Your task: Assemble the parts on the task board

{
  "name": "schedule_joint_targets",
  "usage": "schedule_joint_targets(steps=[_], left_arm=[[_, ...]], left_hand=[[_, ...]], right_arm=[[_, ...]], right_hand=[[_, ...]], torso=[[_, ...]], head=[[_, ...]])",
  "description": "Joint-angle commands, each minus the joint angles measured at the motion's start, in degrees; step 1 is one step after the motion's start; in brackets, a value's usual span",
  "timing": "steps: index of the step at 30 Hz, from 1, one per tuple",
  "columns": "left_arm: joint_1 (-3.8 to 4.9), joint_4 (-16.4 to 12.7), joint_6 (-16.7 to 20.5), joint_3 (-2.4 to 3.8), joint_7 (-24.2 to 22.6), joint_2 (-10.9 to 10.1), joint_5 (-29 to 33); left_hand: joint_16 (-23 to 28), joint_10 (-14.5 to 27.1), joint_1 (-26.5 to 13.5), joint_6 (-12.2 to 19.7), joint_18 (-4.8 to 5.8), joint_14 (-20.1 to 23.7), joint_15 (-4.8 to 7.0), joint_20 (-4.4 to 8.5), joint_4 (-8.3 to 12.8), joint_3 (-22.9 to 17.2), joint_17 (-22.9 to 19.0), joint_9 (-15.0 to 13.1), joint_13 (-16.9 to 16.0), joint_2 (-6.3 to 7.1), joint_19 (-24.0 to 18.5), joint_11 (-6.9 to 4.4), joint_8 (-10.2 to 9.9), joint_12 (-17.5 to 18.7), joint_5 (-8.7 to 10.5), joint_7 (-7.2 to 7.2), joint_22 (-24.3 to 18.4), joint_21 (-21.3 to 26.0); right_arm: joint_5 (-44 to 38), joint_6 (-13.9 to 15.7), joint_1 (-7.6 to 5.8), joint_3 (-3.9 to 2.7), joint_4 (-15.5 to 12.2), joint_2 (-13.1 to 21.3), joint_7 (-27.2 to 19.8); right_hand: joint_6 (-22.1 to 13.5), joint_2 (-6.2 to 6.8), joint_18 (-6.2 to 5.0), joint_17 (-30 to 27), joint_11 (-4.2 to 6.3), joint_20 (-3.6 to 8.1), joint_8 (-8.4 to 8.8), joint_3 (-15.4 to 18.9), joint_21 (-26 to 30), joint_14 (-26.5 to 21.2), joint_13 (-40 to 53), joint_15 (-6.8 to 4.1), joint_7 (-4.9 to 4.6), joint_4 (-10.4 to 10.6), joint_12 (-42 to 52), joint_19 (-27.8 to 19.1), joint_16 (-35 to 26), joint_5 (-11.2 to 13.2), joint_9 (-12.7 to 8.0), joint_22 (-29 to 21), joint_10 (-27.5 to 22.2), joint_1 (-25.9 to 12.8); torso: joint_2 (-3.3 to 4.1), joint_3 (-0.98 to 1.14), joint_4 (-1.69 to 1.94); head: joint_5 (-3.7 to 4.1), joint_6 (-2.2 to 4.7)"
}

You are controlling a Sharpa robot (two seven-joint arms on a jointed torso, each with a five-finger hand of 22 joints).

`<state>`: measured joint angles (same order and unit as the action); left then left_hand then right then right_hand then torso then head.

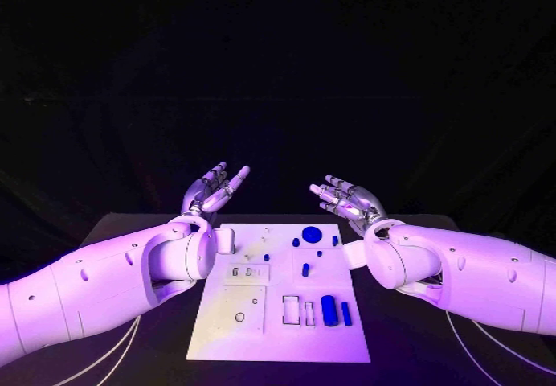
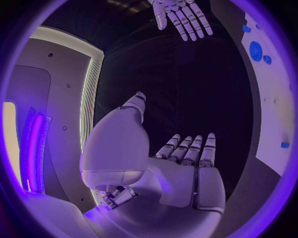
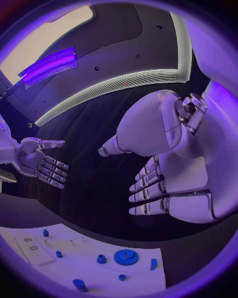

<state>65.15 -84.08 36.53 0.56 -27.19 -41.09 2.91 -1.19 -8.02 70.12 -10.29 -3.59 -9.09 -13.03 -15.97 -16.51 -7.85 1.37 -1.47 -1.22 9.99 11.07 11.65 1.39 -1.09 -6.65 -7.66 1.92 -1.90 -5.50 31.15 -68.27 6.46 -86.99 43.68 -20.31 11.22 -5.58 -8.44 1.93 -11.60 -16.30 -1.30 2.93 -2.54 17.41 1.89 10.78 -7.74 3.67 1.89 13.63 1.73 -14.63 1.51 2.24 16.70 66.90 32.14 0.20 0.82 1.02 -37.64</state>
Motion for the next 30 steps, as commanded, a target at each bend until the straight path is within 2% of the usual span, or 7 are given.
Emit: schedule_joint_targets(steps=[1, 4, 5, 7, 10, 14, 30], left_arm=[[0.05, 0.0, -3.14, 0.03, 0.21, 0.1, 0.76], [0.05, 0.0, -3.14, 0.03, 0.21, 0.1, 0.76], [0.35, -1.39, -5.44, 0.05, -1.84, -3.14, 0.61], [0.4, -1.6, -5.6, 0.05, -1.89, -3.38, 0.61], [0.46, -2.14, -5.8, 0.05, -1.87, -3.82, 0.61], [0.55, -3.04, -6.23, 0.07, -1.66, -4.44, 0.58], [2.09, -10.18, -7.89, 0.33, -1.02, -9.35, 0.56]], left_hand=[[-0.87, -4.6, 3.33, -4.22, -0.46, -5.01, -1.73, -0.96, -0.39, -1.87, 0.52, -0.46, -0.49, -1.66, 1.5, 1.31, 0.76, -0.73, -0.15, -7.02, 0.46, -1.04], [-2.13, -9.78, 4.23, -8.69, -0.19, -11.76, -1.51, -0.99, -0.19, -2.84, 1.2, -0.93, -0.97, -2.98, 4.56, 2.8, 1.58, -1.5, 0.13, -8.01, 1.09, -2.34], [-2.6, -11.83, 4.59, -10.48, -0.15, -14.24, -1.25, -0.97, -0.09, -3.09, 1.4, -1.12, -1.14, -3.32, 6.32, 3.17, 1.94, -1.83, 0.18, -8.28, 1.43, -3.05], [-3.59, -15.27, 5.13, -13.36, -0.23, -19.23, -0.91, -0.93, 0.07, -3.4, 1.82, -1.39, -1.37, -3.74, 10.3, 3.46, 2.51, -2.33, 0.25, -8.62, 2.21, -4.62], [-6.63, -25.08, 6.09, -20.08, -0.99, -32.1, 0.24, -0.76, 0.77, -3.79, 2.97, -2.01, -2.09, -4.72, 19.88, 2.89, 3.9, -4.05, 0.44, -8.78, 4.04, -8.48], [-7.67, -37.3, 7.04, -28.87, -2.5, -37.52, 1.4, -0.65, 2.3, -3.89, 3.03, -2.66, -2.73, -5.71, 25.44, 1.95, 5.56, -6.3, 0.54, -8.36, 4.97, -11.11], [-7.6, -45.96, 7.55, -41.3, -6.71, -47.46, 3.98, -0.47, 6.88, -3.11, 3.17, -2.43, -2.6, -7.27, 32.78, -0.25, 5.33, -5.37, 0.59, -6.54, 6.03, -15.93]], right_arm=[[-4.89, -8.68, -0.66, 0.42, 0.34, -0.15, 5.06], [-5.43, -9.77, -1.1, 0.76, 0.5, -0.21, 5.75], [-23.88, -4.39, -1.77, 0.73, 1.62, 0.04, 3.62], [-25.69, -3.65, -1.92, 0.71, 1.77, 0.08, 3.44], [-28.6, -2.51, -2.2, 0.67, 1.95, 0.25, 3.29], [-31.92, -1.88, -2.6, 0.63, 2.19, 0.56, 3.63], [-54.79, -3.25, -5.7, 0.37, 3.63, 0.46, 11.6]], right_hand=[[8.12, -0.47, 0.27, 0.77, -2.0, -0.52, -1.5, -0.77, -2.51, 10.98, 0.73, 1.62, -7.53, -3.07, 1.12, 6.44, 1.4, 0.77, 0.83, 1.1, 10.03, 7.07], [14.2, -0.29, 0.33, 1.08, -1.91, -0.5, -2.28, -1.28, -4.12, 17.56, 1.02, 1.42, -7.17, -4.89, 1.4, 10.77, 1.66, 1.62, 1.25, 1.63, 16.25, 10.01], [15.91, -0.23, 0.26, 1.18, -1.89, -0.46, -2.45, -1.43, -4.53, 19.73, 1.14, 1.38, -7.06, -5.35, 1.56, 11.98, 1.77, 1.8, 1.34, 1.73, 18.55, 10.67], [18.6, -0.16, 0.07, 1.36, -1.92, -0.44, -2.71, -1.64, -5.1, 23.28, 1.33, 1.34, -6.89, -5.9, 1.84, 13.82, 1.98, 1.98, 1.48, 1.86, 22.24, 11.46], [24.46, -0.13, -0.67, 1.77, -1.31, -0.4, -3.28, -2.1, -7.09, 31.44, 1.71, 0.76, -6.53, -6.72, 2.45, 20.24, 2.66, 2.01, 1.79, 2.46, 30.37, 12.57], [31.57, -0.1, -1.86, 1.82, -0.15, -0.29, -3.92, -2.81, -9.52, 35.81, 1.8, -0.48, -6.12, -7.49, 2.87, 27.47, 3.19, 1.97, 2.12, 3.13, 35.78, 13.57], [46.53, 3.0, -2.17, 3.82, 4.18, 5.25, -3.64, -10.07, -15.52, 53.7, 2.14, -6.24, -3.16, -9.48, 2.51, 43.13, 5.66, 1.44, 2.54, 4.19, 49.68, 14.01]], torso=[[0.02, 0.01, 0.01], [0.02, 0.01, 0.01], [0.98, 0.28, -0.43], [1.11, 0.31, -0.41], [1.44, 0.38, -0.39], [1.93, 0.44, -0.34], [6.32, 1.23, 0.16]], head=[[0.01, -0.01], [0.01, -0.01], [-0.24, -0.52], [-0.18, -0.54], [-0.05, -0.46], [0.08, -0.43], [0.65, 0.82]])
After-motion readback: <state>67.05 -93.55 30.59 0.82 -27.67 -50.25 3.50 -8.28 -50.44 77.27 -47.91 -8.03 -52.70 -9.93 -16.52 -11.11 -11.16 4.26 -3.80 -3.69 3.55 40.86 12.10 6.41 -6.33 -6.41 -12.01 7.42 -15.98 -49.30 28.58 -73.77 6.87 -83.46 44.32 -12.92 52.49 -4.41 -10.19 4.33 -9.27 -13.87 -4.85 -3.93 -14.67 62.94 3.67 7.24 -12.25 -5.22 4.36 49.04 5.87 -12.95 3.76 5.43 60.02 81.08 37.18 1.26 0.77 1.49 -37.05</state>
